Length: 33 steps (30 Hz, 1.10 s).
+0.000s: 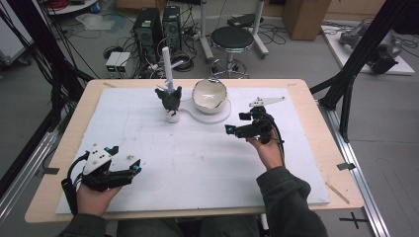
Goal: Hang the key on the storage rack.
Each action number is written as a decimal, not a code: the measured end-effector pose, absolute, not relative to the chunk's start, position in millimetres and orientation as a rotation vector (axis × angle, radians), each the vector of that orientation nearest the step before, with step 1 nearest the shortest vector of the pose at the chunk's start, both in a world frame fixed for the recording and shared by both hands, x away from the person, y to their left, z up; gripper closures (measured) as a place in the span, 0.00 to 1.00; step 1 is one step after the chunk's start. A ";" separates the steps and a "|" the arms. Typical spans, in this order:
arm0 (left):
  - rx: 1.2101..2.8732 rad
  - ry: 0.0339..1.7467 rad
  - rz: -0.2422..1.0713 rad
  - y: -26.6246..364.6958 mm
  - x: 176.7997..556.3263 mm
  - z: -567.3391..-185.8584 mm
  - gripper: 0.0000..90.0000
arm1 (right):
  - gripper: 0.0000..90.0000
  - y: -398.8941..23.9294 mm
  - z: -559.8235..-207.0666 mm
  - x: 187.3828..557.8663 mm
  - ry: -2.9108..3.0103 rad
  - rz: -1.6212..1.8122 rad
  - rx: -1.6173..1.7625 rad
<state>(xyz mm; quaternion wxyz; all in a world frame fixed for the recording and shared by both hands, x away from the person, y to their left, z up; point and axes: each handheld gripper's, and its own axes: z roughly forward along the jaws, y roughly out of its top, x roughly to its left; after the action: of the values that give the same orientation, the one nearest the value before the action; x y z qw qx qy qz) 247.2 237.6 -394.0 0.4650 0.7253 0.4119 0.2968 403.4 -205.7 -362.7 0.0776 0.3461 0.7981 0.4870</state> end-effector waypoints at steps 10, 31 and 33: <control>1.781 1.010 0.732 237.9 246.6 -393.8 0.17 | 0.13 -207.4 -359.4 395.9 2.389 1.444 1.001; 1.784 1.015 0.731 237.7 246.0 -394.1 0.17 | 0.13 -231.9 -369.4 380.5 2.362 1.442 1.032; 1.784 1.015 0.730 237.7 245.9 -394.1 0.17 | 0.13 -234.6 -369.7 378.0 2.353 1.448 1.041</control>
<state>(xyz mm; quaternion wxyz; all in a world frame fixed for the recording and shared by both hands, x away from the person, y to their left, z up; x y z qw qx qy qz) 245.9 237.7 -394.1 0.4630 0.7259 0.4129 0.2971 378.0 -234.6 -369.7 0.0944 0.3511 0.7934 0.4881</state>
